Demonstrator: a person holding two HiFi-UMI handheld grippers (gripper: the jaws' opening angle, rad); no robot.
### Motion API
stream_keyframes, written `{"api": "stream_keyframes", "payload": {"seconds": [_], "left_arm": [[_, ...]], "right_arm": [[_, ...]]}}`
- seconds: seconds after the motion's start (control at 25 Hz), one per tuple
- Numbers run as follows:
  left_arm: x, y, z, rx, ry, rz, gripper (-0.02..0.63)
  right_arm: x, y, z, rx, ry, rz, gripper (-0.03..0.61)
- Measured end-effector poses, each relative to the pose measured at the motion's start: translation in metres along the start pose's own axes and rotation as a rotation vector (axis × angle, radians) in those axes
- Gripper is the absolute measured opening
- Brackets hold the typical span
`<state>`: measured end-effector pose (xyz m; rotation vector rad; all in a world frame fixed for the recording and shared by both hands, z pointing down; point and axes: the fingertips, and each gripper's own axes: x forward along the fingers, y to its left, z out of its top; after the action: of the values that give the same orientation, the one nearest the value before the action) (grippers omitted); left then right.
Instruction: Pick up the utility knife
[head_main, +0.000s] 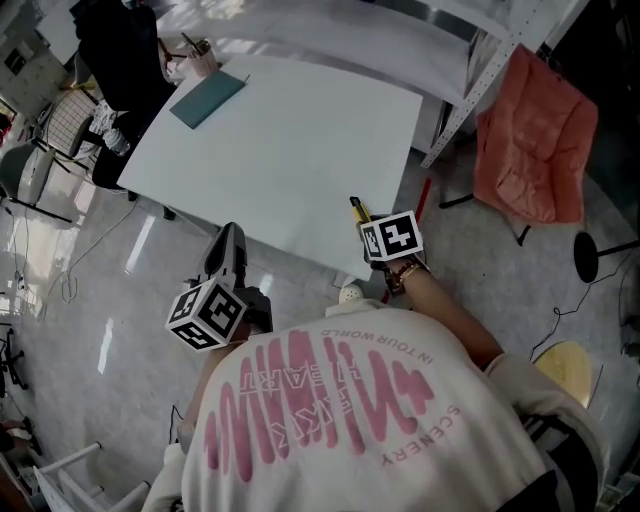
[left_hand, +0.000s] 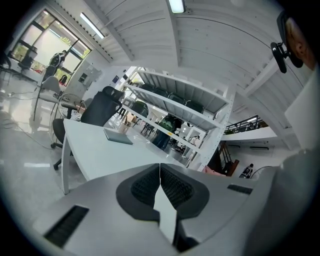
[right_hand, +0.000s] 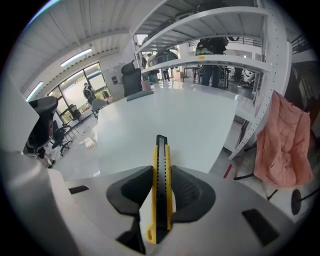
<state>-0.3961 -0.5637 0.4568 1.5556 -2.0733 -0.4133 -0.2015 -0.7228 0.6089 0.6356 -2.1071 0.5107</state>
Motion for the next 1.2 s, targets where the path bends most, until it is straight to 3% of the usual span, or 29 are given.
{"api": "stream_keyframes", "payload": {"seconds": [0.44,0.72,1.2], "left_arm": [[-0.044,-0.02,0.013,0.056,-0.014,-0.056,0.025],[-0.07,-0.036,0.026,0.103,-0.03,-0.141,0.025],[-0.13,-0.071,0.014,0.134,-0.039,-0.274,0.025]], "right_arm": [[-0.086,0.03,0.026,0.104,-0.272,-0.007,0.132],[-0.15,0.069,0.044,0.132,-0.48,-0.001,0.132],[-0.257,0.119,0.009,0.135,-0.738,-0.017,0.133]]}}
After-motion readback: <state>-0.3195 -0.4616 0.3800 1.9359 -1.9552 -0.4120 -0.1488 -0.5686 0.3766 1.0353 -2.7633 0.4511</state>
